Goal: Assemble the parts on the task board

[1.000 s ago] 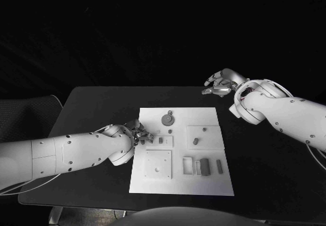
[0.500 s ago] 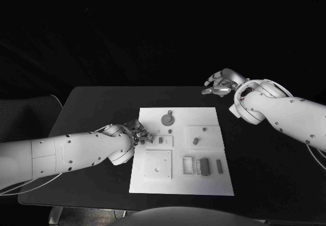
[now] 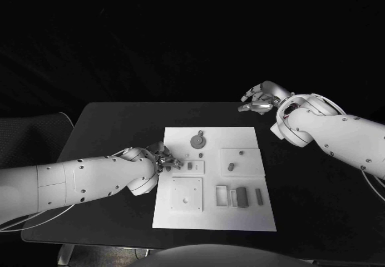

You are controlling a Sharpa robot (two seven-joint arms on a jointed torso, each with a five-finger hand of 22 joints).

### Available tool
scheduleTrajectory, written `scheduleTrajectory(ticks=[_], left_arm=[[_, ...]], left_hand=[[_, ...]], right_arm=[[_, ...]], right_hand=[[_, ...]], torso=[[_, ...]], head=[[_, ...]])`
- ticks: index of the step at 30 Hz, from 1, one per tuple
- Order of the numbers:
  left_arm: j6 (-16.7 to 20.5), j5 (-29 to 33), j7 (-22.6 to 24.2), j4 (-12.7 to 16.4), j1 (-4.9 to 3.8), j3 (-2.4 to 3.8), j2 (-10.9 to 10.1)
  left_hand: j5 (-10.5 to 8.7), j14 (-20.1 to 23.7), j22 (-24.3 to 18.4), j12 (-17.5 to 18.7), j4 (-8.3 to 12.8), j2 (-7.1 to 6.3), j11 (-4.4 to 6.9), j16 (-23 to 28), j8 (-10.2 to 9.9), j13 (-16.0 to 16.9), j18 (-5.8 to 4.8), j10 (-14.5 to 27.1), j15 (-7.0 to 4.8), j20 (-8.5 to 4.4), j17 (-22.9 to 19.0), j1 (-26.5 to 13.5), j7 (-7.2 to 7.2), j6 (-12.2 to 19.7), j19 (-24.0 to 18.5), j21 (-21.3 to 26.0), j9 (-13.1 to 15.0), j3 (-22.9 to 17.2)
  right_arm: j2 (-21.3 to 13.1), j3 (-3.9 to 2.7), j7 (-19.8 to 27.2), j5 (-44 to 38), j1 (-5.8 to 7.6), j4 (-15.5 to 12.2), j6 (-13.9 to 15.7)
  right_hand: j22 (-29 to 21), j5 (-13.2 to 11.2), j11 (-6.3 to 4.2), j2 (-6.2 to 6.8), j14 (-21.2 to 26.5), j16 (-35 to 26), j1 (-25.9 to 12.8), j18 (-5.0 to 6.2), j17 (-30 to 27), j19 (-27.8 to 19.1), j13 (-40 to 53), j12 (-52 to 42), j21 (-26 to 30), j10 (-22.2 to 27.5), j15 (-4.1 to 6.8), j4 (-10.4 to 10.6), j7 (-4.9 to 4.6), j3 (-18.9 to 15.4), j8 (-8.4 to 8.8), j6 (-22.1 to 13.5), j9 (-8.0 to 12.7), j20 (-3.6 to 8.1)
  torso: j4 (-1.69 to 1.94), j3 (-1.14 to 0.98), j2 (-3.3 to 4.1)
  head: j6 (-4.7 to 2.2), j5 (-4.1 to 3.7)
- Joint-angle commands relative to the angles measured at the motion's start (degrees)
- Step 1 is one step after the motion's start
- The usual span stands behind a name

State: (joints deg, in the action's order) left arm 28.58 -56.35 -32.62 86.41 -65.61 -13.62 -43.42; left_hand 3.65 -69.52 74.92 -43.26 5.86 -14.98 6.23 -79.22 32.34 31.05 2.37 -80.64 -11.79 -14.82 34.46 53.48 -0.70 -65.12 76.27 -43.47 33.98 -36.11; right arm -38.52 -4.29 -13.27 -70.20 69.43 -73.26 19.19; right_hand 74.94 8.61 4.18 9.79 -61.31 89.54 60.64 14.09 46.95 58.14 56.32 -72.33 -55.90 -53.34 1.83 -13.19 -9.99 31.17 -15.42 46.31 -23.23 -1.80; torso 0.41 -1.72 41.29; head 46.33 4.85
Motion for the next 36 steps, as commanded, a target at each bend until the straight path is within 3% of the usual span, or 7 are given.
scheduleTrajectory(ticks=[1,10,14,36], left_arm=[[-0.7,0.8,0.7,0.1,0.08,-0.02,0.1],[-0.1,1.5,1.1,0.0,0.08,-0.01,0.0],[0.3,1.8,1.4,0.1,0.08,-0.01,-0.1],[1.4,3.3,3.2,0.3,0.08,0.01,-0.3]], left_hand=[[-0.51,0.1,0.7,-0.4,-0.5,-0.85,0.10,-0.2,0.4,-0.1,0.83,0.5,-0.18,-0.11,-0.1,-0.2,1.50,-4.0,-0.3,-0.1,-0.1,0.1],[-0.91,0.4,0.8,-0.5,-1.8,-1.71,0.01,-0.3,0.7,-0.1,0.86,0.6,-0.11,-0.12,-0.1,-1.9,1.42,-3.7,-0.4,-0.1,-0.1,1.5],[-0.84,0.6,0.8,-0.6,-1.4,-0.76,0.05,-0.5,1.0,-0.1,0.98,0.8,-0.15,-0.22,0.0,-2.9,1.46,-3.4,-0.7,-0.1,0.0,4.4],[-0.84,0.7,0.8,-0.6,-2.5,-1.00,0.14,-0.5,1.2,-0.2,1.12,0.8,-0.25,-0.33,-0.1,-4.1,1.54,-3.3,-0.8,0.0,-0.1,5.8]], right_arm=[[0.0,0.00,0.2,0.0,-0.02,0.0,-0.5],[0.0,0.00,0.2,0.0,-0.02,0.1,-0.5],[0.1,0.00,0.2,0.0,-0.02,0.2,-0.6],[0.1,0.00,0.2,0.0,-0.06,0.3,-0.9]], right_hand=[[0.6,0.1,0.02,0.18,0.4,-0.1,-0.4,0.91,-0.1,0.1,-0.1,-0.2,0.4,0.4,0.07,0.5,-0.63,0.0,0.07,-0.3,0.1,0.48],[0.6,0.1,0.02,0.18,0.4,-0.1,-0.4,0.91,-0.1,0.1,-0.1,-0.2,0.4,0.4,0.06,0.5,-0.63,0.0,0.08,-0.3,0.1,0.49],[0.6,0.1,0.02,0.18,0.4,-0.1,-0.4,0.91,-0.1,0.1,-0.1,-0.2,0.4,0.4,0.06,0.5,-0.63,0.0,0.08,-0.3,0.1,0.49],[0.6,0.1,0.03,0.18,0.4,-0.1,-0.3,0.91,-0.1,0.1,-0.1,-0.2,0.4,0.4,0.06,0.5,-0.64,0.0,0.08,-0.3,0.1,0.51]], torso=[[0.00,0.00,0.00],[0.00,0.00,0.00],[0.00,-0.01,0.00],[0.01,-0.04,-0.01]], head=[[0.00,0.03],[-0.09,0.01],[-0.18,0.01],[-0.44,-0.05]])
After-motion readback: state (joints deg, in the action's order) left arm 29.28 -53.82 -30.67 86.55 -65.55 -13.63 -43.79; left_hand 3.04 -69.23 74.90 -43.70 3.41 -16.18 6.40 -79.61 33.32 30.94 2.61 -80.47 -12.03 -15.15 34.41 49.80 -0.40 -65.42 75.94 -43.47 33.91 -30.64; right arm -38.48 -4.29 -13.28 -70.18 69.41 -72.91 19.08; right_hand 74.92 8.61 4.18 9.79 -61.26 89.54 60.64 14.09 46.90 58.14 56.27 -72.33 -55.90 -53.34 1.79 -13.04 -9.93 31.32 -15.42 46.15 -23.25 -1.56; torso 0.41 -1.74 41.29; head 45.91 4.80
